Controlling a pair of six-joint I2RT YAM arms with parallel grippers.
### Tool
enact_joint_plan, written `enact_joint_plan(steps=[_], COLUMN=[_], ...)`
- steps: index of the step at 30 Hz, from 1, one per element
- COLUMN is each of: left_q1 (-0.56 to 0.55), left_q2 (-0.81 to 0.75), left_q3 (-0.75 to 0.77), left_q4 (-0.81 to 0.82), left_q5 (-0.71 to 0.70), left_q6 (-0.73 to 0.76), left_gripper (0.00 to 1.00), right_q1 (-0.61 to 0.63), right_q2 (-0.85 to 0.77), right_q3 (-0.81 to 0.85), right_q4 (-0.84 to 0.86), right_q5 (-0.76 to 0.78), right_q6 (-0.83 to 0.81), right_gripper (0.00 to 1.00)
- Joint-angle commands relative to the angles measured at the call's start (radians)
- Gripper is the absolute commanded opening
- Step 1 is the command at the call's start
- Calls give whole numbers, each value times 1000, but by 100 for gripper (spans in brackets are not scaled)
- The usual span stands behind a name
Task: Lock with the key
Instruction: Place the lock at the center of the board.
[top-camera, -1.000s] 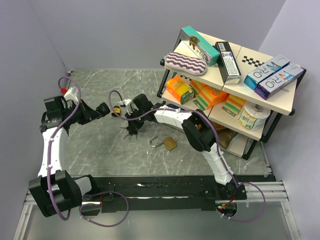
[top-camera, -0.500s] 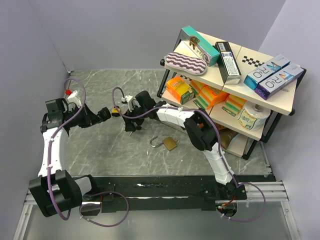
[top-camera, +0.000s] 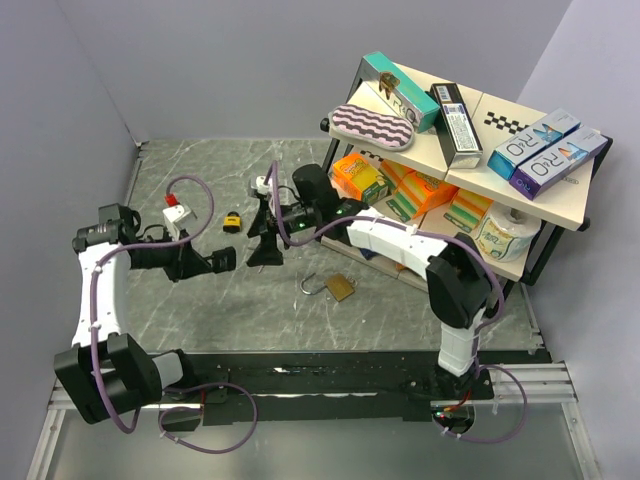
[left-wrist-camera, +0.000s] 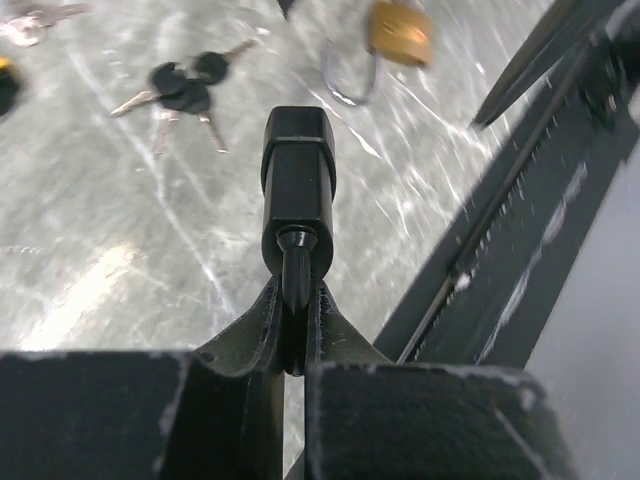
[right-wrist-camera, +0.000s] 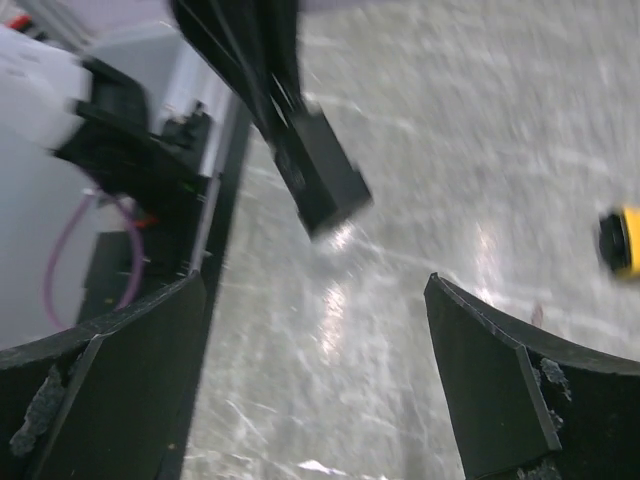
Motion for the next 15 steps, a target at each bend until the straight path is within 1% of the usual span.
enact_joint_plan(steps=[1,4,5,11,12,13,15], left_q1=[-11,-74,-112,-178,-183,-186,-186], left_q2=[-22,-56,-63,-112,-122,-125,-122], left_q3=[38,38,39,48,51,50,53], left_q4=[-165,-164,-162,-162,-158,-152,-153], left_q5=[163,175,174,185,188,189,200], left_q6=[319,345,345,330,327,311,304], left_gripper=[1,1,1,1,1,1,1], right_q1=[20,34,37,65,65,67,68], right_q2=[-56,-61,-56,-58,-55,-55,-56], right_q3=[-26,-25,-23,-32,-37,-38,-49], right_q4=[40,0,-6,-20,-18,-5,5], right_q5=[-98,-96,-108,-121,-130,-139,-148], right_q6=[23,3,0,-21,-17,-6,-1], right_gripper=[99,99,99,99,98,94,90])
